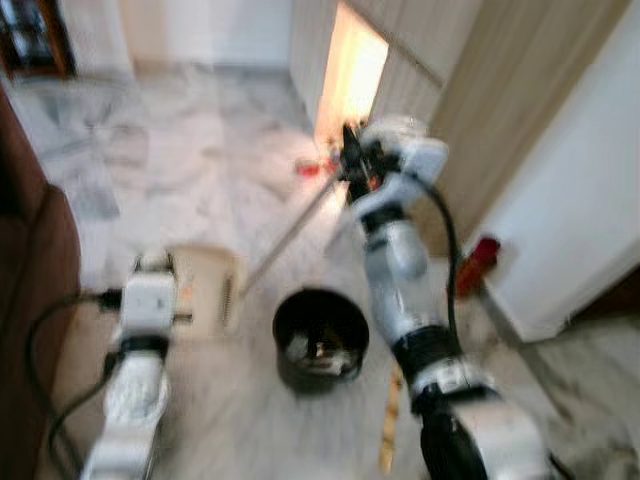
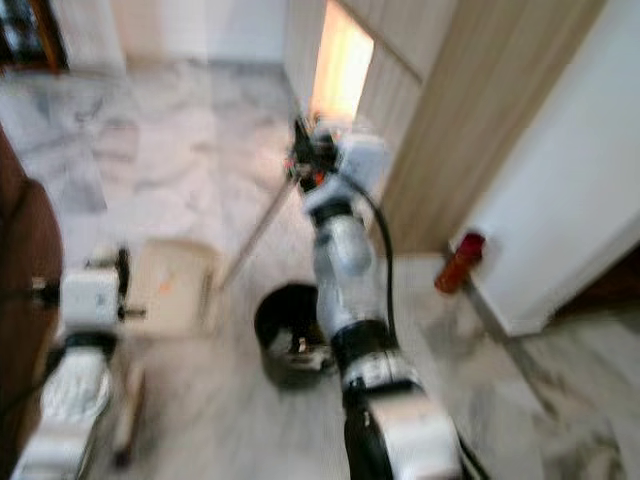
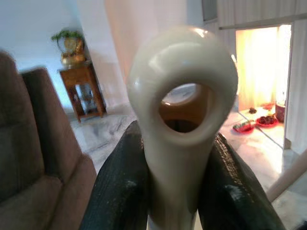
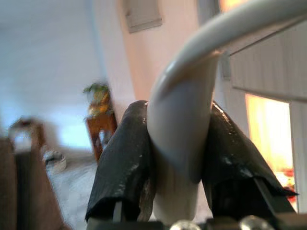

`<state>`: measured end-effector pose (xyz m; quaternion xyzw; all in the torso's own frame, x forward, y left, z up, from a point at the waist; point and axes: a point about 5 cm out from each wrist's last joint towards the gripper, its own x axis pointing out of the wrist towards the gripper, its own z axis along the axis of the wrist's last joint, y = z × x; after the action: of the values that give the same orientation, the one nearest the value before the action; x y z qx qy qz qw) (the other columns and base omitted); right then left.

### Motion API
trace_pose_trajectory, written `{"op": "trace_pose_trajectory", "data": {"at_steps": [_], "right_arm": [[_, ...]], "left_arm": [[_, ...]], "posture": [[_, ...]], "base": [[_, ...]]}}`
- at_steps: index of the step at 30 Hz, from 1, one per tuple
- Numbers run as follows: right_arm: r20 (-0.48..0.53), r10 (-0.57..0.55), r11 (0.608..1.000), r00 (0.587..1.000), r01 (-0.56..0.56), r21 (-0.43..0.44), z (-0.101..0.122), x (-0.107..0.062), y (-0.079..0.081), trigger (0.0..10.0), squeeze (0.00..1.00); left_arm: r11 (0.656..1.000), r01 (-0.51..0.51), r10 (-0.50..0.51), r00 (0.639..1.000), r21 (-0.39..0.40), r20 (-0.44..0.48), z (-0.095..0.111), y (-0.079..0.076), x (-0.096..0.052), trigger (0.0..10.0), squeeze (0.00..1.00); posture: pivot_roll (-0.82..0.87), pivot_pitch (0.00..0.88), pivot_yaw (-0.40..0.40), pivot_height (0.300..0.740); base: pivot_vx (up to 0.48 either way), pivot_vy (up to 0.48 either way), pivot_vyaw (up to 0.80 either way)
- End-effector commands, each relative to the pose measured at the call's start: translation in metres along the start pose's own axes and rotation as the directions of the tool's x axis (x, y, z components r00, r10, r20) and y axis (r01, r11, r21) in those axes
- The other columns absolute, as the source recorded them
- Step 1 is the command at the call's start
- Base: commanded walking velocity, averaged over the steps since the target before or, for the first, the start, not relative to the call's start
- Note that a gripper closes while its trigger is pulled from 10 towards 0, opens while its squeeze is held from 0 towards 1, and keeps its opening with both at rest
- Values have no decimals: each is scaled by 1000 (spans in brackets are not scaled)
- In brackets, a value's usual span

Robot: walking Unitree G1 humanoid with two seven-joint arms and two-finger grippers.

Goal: Sweep floor

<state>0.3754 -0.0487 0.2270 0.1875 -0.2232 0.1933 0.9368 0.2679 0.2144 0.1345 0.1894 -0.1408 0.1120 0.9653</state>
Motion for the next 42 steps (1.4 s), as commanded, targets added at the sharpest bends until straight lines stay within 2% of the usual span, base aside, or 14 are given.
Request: {"op": "trace_pose_trajectory", "data": {"at_steps": [1,14,30,33,34,42], "right_arm": [[106,-28,999,994,24,39,18,7,4,10000,0],[110,-35,999,993,31,37,20,7,2,10000,0],[145,-80,997,986,81,-1,29,9,-9,10000,0],[170,-101,992,980,112,-53,34,9,-15,10000,0],[187,-98,988,977,118,-99,37,9,-17,10000,0],[213,-54,956,976,112,-272,44,9,-18,10000,0]], "left_arm": [[1000,8,-7,996,-8,84,16,-6,5,10000,0],[1000,4,-3,995,-11,96,18,-6,5,10000,0],[1000,3,-2,995,-13,101,18,-6,6,10000,0],[1000,4,-2,994,-19,107,19,-7,6,10000,0],[1000,5,-3,994,-21,108,19,-7,6,10000,0],[999,17,-14,994,-29,105,19,-10,5,10000,0]], "posture": [[242,0,-91,740],[240,0,-93,740],[243,0,-94,740],[243,0,-94,740],[243,0,-96,740],[243,0,-97,740]], "base": [[0,0,-800],[0,0,-800],[0,0,0],[0,0,0],[0,0,0],[0,0,0]]}}
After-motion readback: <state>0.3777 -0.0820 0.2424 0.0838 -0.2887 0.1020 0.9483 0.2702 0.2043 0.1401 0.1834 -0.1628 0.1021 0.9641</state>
